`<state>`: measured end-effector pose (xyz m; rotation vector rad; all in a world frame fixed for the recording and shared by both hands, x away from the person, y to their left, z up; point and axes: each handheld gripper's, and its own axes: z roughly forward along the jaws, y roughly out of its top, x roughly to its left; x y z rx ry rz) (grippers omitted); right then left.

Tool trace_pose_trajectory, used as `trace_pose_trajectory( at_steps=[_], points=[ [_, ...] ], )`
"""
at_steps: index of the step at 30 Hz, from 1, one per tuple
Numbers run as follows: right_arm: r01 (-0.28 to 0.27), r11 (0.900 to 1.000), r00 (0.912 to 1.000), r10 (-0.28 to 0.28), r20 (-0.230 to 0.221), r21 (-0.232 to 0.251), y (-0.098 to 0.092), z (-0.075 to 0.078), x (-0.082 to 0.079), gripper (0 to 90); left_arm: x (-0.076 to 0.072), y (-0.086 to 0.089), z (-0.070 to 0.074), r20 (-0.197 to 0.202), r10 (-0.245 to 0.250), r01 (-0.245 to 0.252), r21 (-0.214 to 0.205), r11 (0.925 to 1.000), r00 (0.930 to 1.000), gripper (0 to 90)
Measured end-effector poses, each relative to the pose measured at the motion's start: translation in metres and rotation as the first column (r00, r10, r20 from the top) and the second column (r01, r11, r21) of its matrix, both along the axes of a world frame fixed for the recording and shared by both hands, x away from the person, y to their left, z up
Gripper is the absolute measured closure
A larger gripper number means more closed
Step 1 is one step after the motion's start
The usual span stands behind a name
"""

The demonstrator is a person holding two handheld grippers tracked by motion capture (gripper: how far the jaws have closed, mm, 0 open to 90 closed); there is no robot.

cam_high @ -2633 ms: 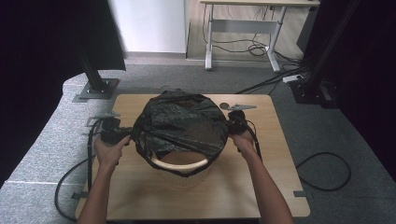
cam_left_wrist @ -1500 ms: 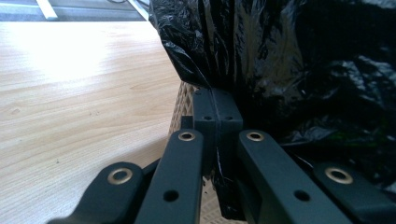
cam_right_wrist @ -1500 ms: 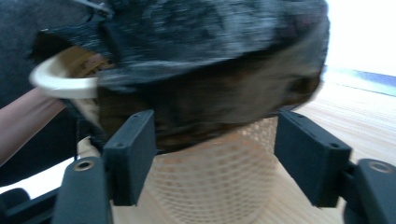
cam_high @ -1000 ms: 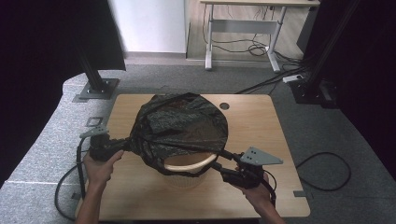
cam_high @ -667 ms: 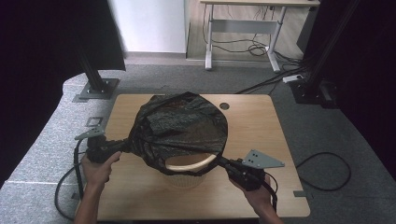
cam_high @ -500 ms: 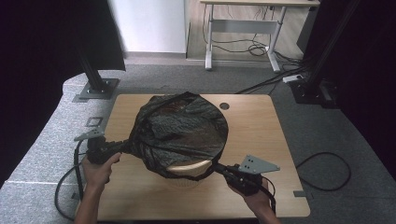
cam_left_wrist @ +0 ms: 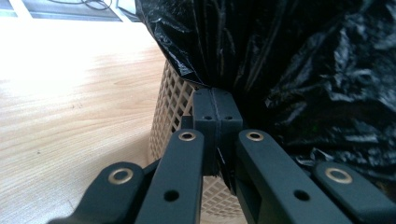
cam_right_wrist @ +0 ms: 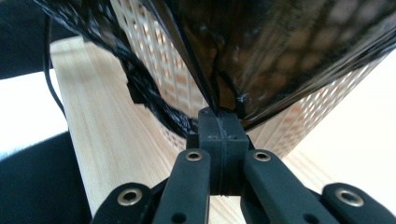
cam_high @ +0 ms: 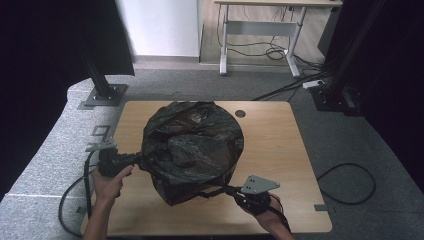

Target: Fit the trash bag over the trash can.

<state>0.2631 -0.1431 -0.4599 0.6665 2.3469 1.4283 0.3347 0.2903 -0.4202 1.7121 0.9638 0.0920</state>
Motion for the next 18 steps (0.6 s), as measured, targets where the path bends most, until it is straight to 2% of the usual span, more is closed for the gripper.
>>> trace_pose_trajectory(
  at_steps=[6,9,12,15,18],
  points=[
    [0.036,0.9993,0.9970,-0.036,-0.068,-0.013,-0.006,-0.021,0.015,89.0,0.009,0.000,-0.005,-0.036,0.021,-0.021,0.002,0.9998,0.9991,89.5],
    [0.050,0.9986,0.9911,-0.052,-0.122,-0.013,-0.011,-0.034,0.024,89.0,0.015,0.001,-0.010,-0.061,0.031,-0.031,-0.004,0.9995,0.9977,89.5],
    [0.059,0.9982,0.9821,-0.056,-0.180,0.012,-0.016,-0.042,0.030,88.9,0.020,0.001,-0.013,-0.078,0.037,-0.038,-0.006,0.9993,0.9963,89.5],
    [0.058,0.9983,0.9790,-0.057,-0.196,0.003,-0.016,-0.048,0.032,89.0,0.025,-0.001,-0.018,-0.107,0.047,-0.046,0.012,0.9989,0.9932,89.5],
    [0.055,0.9985,0.9785,-0.054,-0.199,0.000,-0.017,-0.052,0.030,88.9,0.027,-0.002,-0.020,-0.111,0.050,-0.049,0.016,0.9987,0.9925,89.5]
  ],
)
